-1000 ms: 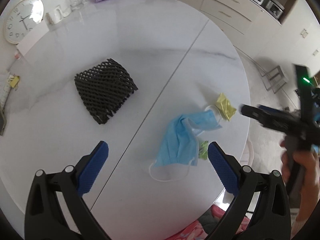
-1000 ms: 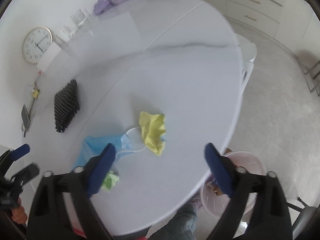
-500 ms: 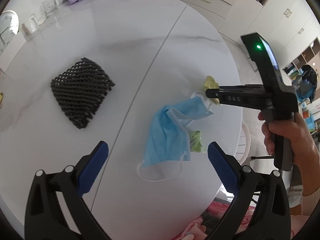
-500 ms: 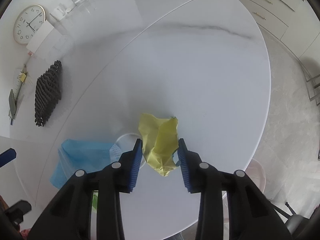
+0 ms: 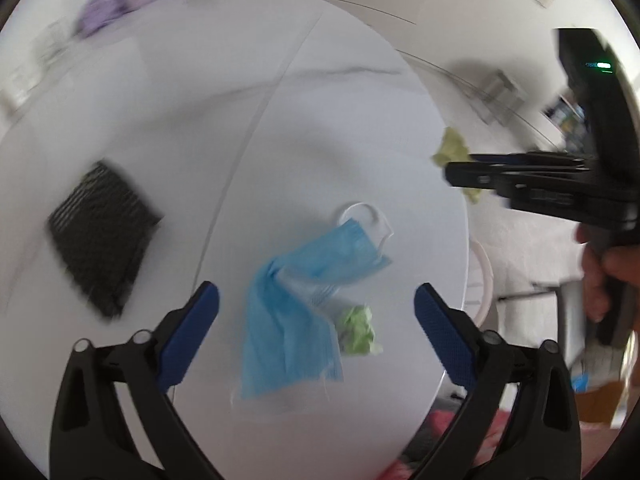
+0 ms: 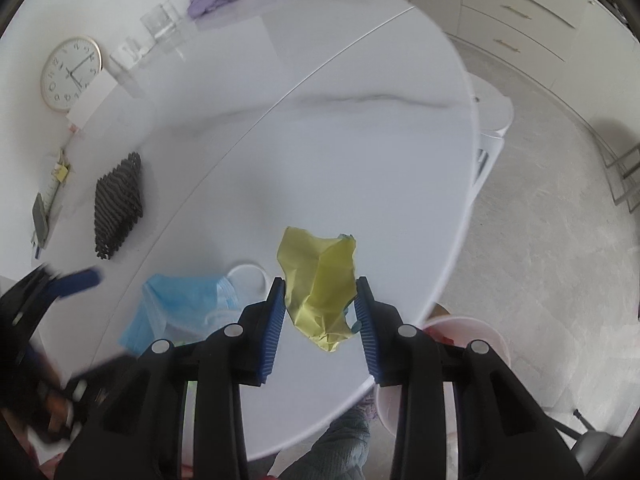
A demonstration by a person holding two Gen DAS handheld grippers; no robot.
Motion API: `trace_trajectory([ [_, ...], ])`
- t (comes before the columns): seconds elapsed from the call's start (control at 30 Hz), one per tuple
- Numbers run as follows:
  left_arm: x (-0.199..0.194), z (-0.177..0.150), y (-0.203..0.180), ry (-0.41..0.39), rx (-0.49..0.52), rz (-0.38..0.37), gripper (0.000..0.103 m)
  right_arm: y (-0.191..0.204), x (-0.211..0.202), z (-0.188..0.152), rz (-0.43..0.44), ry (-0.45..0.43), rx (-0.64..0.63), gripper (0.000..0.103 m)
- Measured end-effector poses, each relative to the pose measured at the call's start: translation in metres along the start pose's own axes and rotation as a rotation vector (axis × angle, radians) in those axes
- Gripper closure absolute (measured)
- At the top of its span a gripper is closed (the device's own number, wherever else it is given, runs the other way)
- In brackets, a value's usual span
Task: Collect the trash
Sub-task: 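Grasp the yellow cloth with the right tool while the left tool grasps the blue face mask, then carry the yellow cloth and blue mask over the white bin and open both tools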
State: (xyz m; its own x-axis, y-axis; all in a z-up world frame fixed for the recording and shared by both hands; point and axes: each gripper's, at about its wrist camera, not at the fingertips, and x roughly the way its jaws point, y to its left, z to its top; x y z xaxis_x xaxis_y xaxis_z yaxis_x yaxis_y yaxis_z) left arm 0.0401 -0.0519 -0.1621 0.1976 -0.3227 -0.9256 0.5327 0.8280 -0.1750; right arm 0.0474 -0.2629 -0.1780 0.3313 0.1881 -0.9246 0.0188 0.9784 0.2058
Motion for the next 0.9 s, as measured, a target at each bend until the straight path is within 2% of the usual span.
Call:
trace_trajectory([
  [0.07, 0.01, 0.006, 0.006, 0.02, 0.051, -0.029, 0.025, -0.007, -0.011, -0.005, -0.014, -0.008, 0.018, 0.067],
  [0.2, 0.032, 0.018, 0.019, 0.092, 0.151, -0.114, 0.032, -0.017, -0.029, -0.022, -0.044, -0.016, 0.072, 0.067],
  [0.27, 0.039, 0.019, 0.025, 0.125, 0.163, -0.159, 0.052, -0.02, -0.033, -0.028, -0.057, -0.019, 0.098, 0.067],
  [0.3, 0.044, 0.02, 0.028, 0.152, 0.163, -0.181, 0.058, -0.022, -0.036, -0.032, -0.065, -0.022, 0.117, 0.067],
  [0.33, 0.048, 0.02, 0.031, 0.173, 0.16, -0.194, 0.072, -0.023, -0.037, -0.034, -0.07, -0.023, 0.128, 0.067],
  [0.37, 0.051, 0.019, 0.033, 0.186, 0.159, -0.197, 0.077, -0.022, -0.037, -0.037, -0.074, -0.025, 0.143, 0.067],
  [0.53, 0.053, 0.015, 0.044, 0.19, 0.127, -0.188, 0.088, -0.024, -0.04, -0.048, -0.084, -0.029, 0.181, 0.067],
  [0.63, 0.044, 0.013, 0.05, 0.138, 0.102, -0.141, 0.095, -0.022, -0.039, -0.049, -0.082, -0.028, 0.181, 0.067],
  [0.8, 0.019, 0.013, 0.059, 0.061, 0.014, -0.09, 0.096, -0.019, -0.048, -0.05, -0.078, -0.046, 0.165, 0.067],
  [0.9, -0.015, 0.02, 0.047, -0.009, -0.02, -0.042, 0.096, -0.022, -0.063, -0.055, -0.063, -0.08, 0.168, 0.067],
])
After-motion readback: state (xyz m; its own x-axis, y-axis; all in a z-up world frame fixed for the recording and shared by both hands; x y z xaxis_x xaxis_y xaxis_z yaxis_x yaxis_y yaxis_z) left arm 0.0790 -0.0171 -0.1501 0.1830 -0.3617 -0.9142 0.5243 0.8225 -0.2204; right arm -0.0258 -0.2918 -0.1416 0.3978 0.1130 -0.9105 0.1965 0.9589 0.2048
